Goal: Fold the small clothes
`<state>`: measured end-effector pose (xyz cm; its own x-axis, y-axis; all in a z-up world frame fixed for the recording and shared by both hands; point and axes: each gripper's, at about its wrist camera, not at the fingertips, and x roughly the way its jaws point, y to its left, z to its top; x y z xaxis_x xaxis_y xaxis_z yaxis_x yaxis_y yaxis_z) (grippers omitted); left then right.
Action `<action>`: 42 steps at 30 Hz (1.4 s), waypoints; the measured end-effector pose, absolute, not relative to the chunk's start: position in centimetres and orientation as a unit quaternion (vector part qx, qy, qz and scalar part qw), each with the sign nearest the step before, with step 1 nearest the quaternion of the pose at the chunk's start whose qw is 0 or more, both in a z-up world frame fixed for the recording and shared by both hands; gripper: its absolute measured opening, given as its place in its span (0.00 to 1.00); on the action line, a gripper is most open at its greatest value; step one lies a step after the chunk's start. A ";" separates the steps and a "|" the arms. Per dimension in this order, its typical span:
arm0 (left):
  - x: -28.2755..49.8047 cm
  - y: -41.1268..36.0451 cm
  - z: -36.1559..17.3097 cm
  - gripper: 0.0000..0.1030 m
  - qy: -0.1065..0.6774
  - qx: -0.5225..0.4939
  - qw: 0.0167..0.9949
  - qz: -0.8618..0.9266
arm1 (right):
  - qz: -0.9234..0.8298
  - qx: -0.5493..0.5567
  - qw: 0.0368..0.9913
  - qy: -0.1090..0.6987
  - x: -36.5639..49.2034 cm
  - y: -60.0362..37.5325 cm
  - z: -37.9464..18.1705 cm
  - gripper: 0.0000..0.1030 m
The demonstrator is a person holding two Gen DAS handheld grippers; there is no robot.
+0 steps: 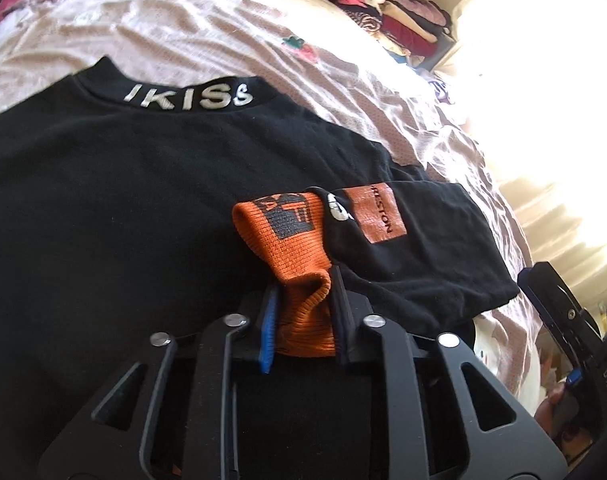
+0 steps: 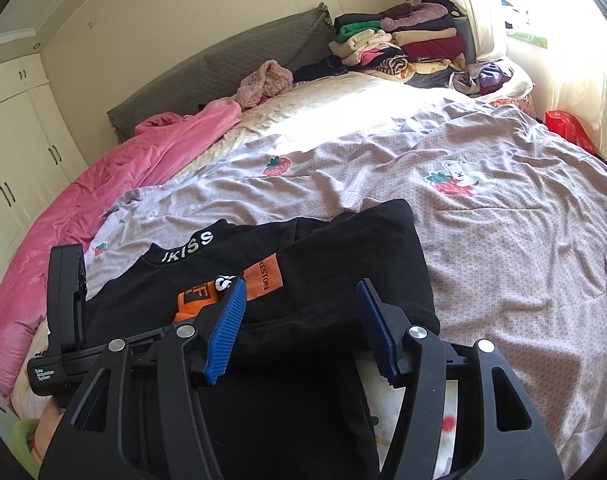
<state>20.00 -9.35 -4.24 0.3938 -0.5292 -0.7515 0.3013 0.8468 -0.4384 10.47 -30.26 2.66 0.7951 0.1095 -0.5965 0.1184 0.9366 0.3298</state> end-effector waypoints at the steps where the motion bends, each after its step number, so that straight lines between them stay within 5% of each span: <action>1: 19.9 -9.3 -4.0 0.10 0.487 -0.115 0.827 -0.255 | -0.002 0.178 0.930 0.321 10.5 -30.2 2.6 0.54; 18: 19.7 -0.7 3.5 0.09 0.389 -0.138 0.888 -0.204 | 0.022 0.162 0.928 0.334 11.0 -28.0 2.4 0.54; 37: 20.8 6.9 1.7 0.09 0.421 -0.158 0.886 -0.111 | 0.034 0.141 0.924 0.353 12.0 -25.7 2.0 0.54; 42: 21.8 6.9 -0.9 0.30 0.453 -0.173 0.867 -0.114 | 0.033 0.143 0.924 0.354 12.0 -25.7 1.9 0.54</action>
<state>21.77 6.88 -0.92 0.5643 -0.3535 -0.7461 0.0410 0.9146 -0.4023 12.02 -25.70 1.87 0.7467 0.1618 -0.6452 0.0408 0.9570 0.2871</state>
